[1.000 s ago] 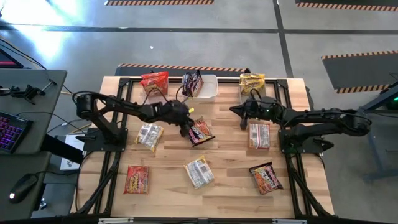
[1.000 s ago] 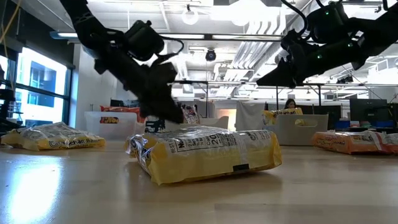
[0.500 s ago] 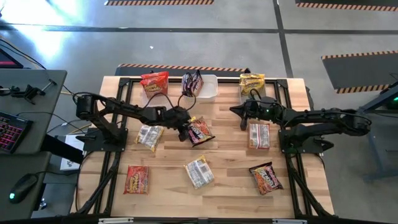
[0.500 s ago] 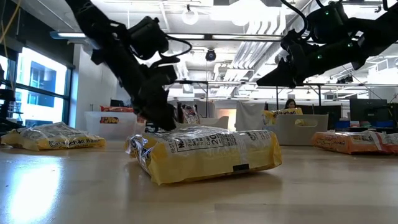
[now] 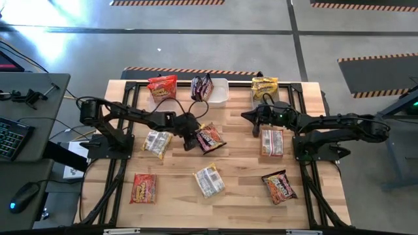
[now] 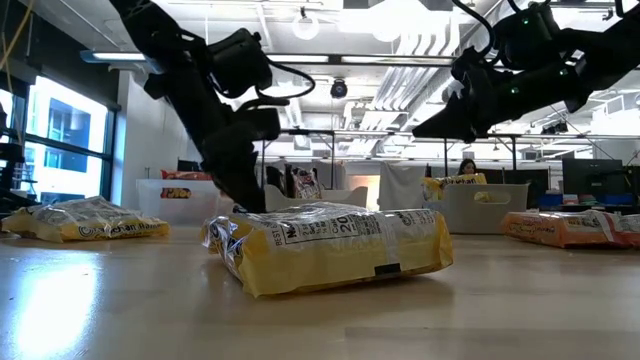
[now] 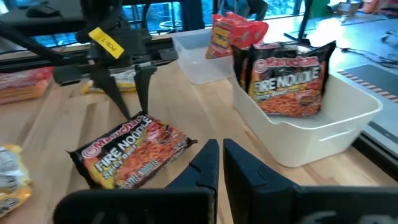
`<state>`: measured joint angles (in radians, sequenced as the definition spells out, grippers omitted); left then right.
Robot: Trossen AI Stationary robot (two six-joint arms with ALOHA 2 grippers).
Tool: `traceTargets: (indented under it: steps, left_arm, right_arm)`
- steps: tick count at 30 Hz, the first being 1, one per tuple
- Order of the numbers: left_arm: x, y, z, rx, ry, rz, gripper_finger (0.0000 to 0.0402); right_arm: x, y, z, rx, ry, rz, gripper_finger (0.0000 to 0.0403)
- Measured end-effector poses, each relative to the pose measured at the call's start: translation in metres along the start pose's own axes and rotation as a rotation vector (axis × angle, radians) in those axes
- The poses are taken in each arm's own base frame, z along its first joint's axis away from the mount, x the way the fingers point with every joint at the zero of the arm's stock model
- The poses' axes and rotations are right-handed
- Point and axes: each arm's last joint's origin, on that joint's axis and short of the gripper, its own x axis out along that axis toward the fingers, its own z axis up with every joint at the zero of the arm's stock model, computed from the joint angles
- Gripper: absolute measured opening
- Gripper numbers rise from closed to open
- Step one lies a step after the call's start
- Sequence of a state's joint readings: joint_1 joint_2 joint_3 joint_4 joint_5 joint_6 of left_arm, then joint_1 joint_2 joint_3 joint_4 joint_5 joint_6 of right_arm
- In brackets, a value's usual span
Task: Sort Maruchan noodles
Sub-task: Put the black noodle pack into the white bin
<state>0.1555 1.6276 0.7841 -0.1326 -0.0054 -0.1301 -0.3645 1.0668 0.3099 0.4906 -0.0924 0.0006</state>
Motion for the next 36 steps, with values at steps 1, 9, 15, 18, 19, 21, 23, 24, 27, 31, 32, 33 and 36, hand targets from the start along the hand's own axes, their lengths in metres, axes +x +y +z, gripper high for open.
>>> traceTargets:
  steps: [1, 9, 15, 18, 19, 21, 23, 24, 27, 31, 32, 33, 36]
  left_arm:
    - [0.000, 0.000, 0.000, 0.008, -0.001, -0.001, 0.0100]
    - [0.000, 0.000, 0.001, 0.093, -0.013, 0.010, 0.0005]
    - [-0.002, -0.001, 0.013, 0.194, -0.104, 0.018, 0.0001]
    - [-0.004, -0.004, 0.022, 0.242, -0.161, -0.018, 0.0001]
    - [-0.005, -0.006, 0.024, 0.257, -0.182, -0.027, 0.0000]
    - [-0.006, -0.009, 0.030, 0.288, -0.235, -0.034, 0.0000]
    - [-0.008, -0.012, 0.036, 0.316, -0.289, -0.040, 0.0000]
    - [-0.009, -0.013, 0.038, 0.329, -0.312, -0.047, 0.0000]
    - [-0.011, -0.018, 0.044, 0.358, -0.385, -0.081, 0.0000]
    - [-0.014, -0.023, 0.050, 0.396, -0.463, -0.113, 0.0000]
    - [-0.015, -0.024, 0.051, 0.404, -0.481, -0.117, 0.0000]
    - [-0.016, -0.025, 0.052, 0.411, -0.496, -0.124, 0.0000]
    - [-0.017, -0.027, 0.054, 0.425, -0.525, -0.149, 0.0000]
  right_arm:
    - [0.000, 0.000, 0.000, 0.000, 0.000, 0.012, 0.0007]
    - [0.000, 0.001, 0.000, 0.008, 0.000, 0.018, 0.0007]
    - [0.000, 0.003, 0.001, 0.076, -0.002, 0.097, 0.0007]
    - [0.000, 0.005, 0.001, 0.103, 0.000, 0.135, 0.0021]
    - [0.000, 0.006, 0.001, 0.104, 0.001, 0.148, 0.0031]
    - [0.000, 0.007, 0.001, 0.113, 0.004, 0.180, 0.0058]
    - [0.000, 0.008, 0.001, 0.129, 0.009, 0.216, 0.0093]
    - [0.000, 0.009, 0.001, 0.135, 0.012, 0.228, 0.0111]
    - [0.000, 0.009, 0.000, 0.143, 0.022, 0.245, 0.0168]
    - [0.007, 0.009, 0.007, 0.185, 0.084, 0.266, 0.0233]
    - [0.012, 0.009, 0.011, 0.181, 0.111, 0.267, 0.0246]
    - [0.017, 0.009, 0.013, 0.171, 0.148, 0.267, 0.0256]
    - [0.035, 0.008, 0.022, 0.110, 0.266, 0.312, 0.0276]
